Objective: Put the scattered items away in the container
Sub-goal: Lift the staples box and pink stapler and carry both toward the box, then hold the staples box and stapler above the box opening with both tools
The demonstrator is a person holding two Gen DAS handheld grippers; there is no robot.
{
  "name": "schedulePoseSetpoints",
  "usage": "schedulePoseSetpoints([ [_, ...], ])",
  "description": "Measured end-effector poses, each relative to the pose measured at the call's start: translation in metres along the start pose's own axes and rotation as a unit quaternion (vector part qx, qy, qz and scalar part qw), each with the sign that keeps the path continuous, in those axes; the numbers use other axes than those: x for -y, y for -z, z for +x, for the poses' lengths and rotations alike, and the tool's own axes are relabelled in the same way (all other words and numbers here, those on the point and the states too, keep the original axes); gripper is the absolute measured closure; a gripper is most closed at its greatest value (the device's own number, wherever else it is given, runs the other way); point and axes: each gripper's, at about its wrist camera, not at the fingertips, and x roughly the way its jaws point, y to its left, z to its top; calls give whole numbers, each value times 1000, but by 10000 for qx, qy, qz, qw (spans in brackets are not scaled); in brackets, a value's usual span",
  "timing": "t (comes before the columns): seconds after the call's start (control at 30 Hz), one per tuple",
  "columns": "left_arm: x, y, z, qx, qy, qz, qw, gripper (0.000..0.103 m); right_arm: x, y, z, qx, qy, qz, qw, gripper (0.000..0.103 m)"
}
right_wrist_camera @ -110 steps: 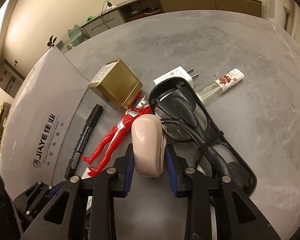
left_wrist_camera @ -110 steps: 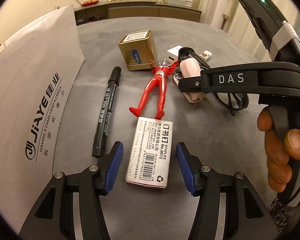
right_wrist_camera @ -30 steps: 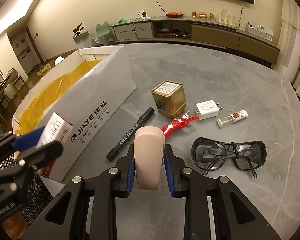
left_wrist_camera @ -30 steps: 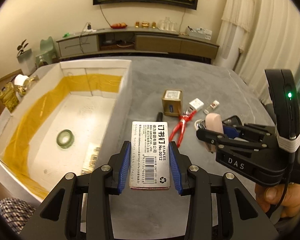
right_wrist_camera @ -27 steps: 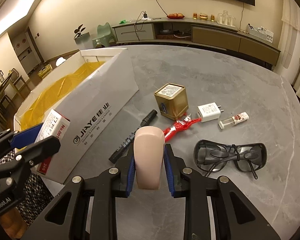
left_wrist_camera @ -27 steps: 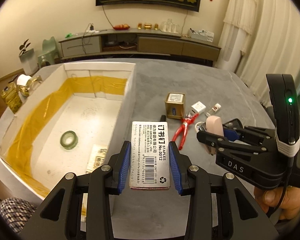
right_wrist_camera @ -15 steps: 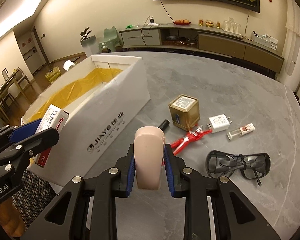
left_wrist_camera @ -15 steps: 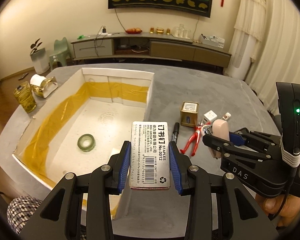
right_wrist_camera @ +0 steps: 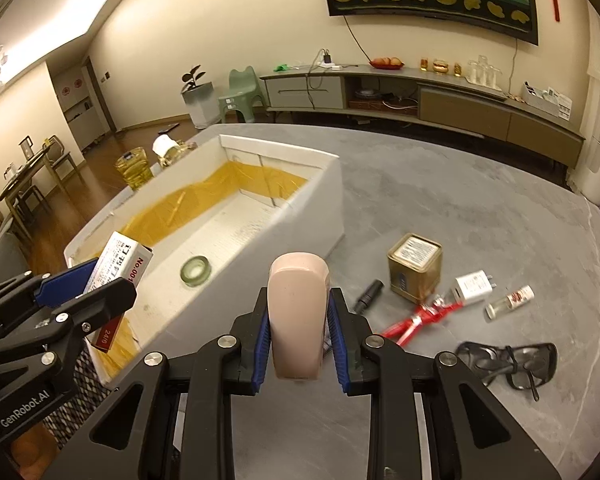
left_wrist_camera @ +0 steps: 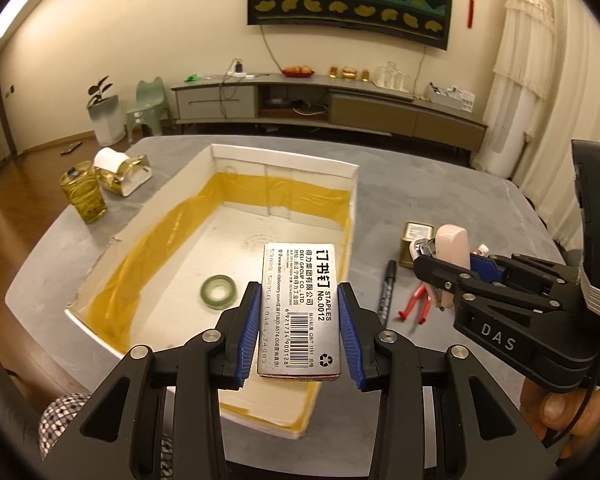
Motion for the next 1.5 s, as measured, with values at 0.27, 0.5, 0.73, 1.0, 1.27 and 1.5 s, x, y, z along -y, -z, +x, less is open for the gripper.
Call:
schedulePoseSetpoints([
  [0.27, -24, -2, 1, 4, -99, -225, 9997, 64, -21, -15, 3, 95, -135, -66, 9998, 75],
  [0.5, -45, -4, 1, 23, -125, -437, 9990, 64, -33, -28, 2, 174, -194, -92, 9996, 75],
  [0.73, -67, -6, 0, 48, -150, -640, 9978, 64, -46, -37, 5, 175, -198, -136, 9996, 75],
  [1.0, -88, -6, -5, 92, -140, -765, 9969, 64, -68, -46, 13, 157, -209, -265, 9993, 75],
  [1.27, -106, -12, -9, 91, -65, -925, 9957, 64, -85, -54, 23, 157, -187, -334, 9991, 75],
  [1.5, -105, -24, 2, 41, -83, -911, 9958, 64, -88, -57, 33, 124, -132, -315, 9993, 75],
])
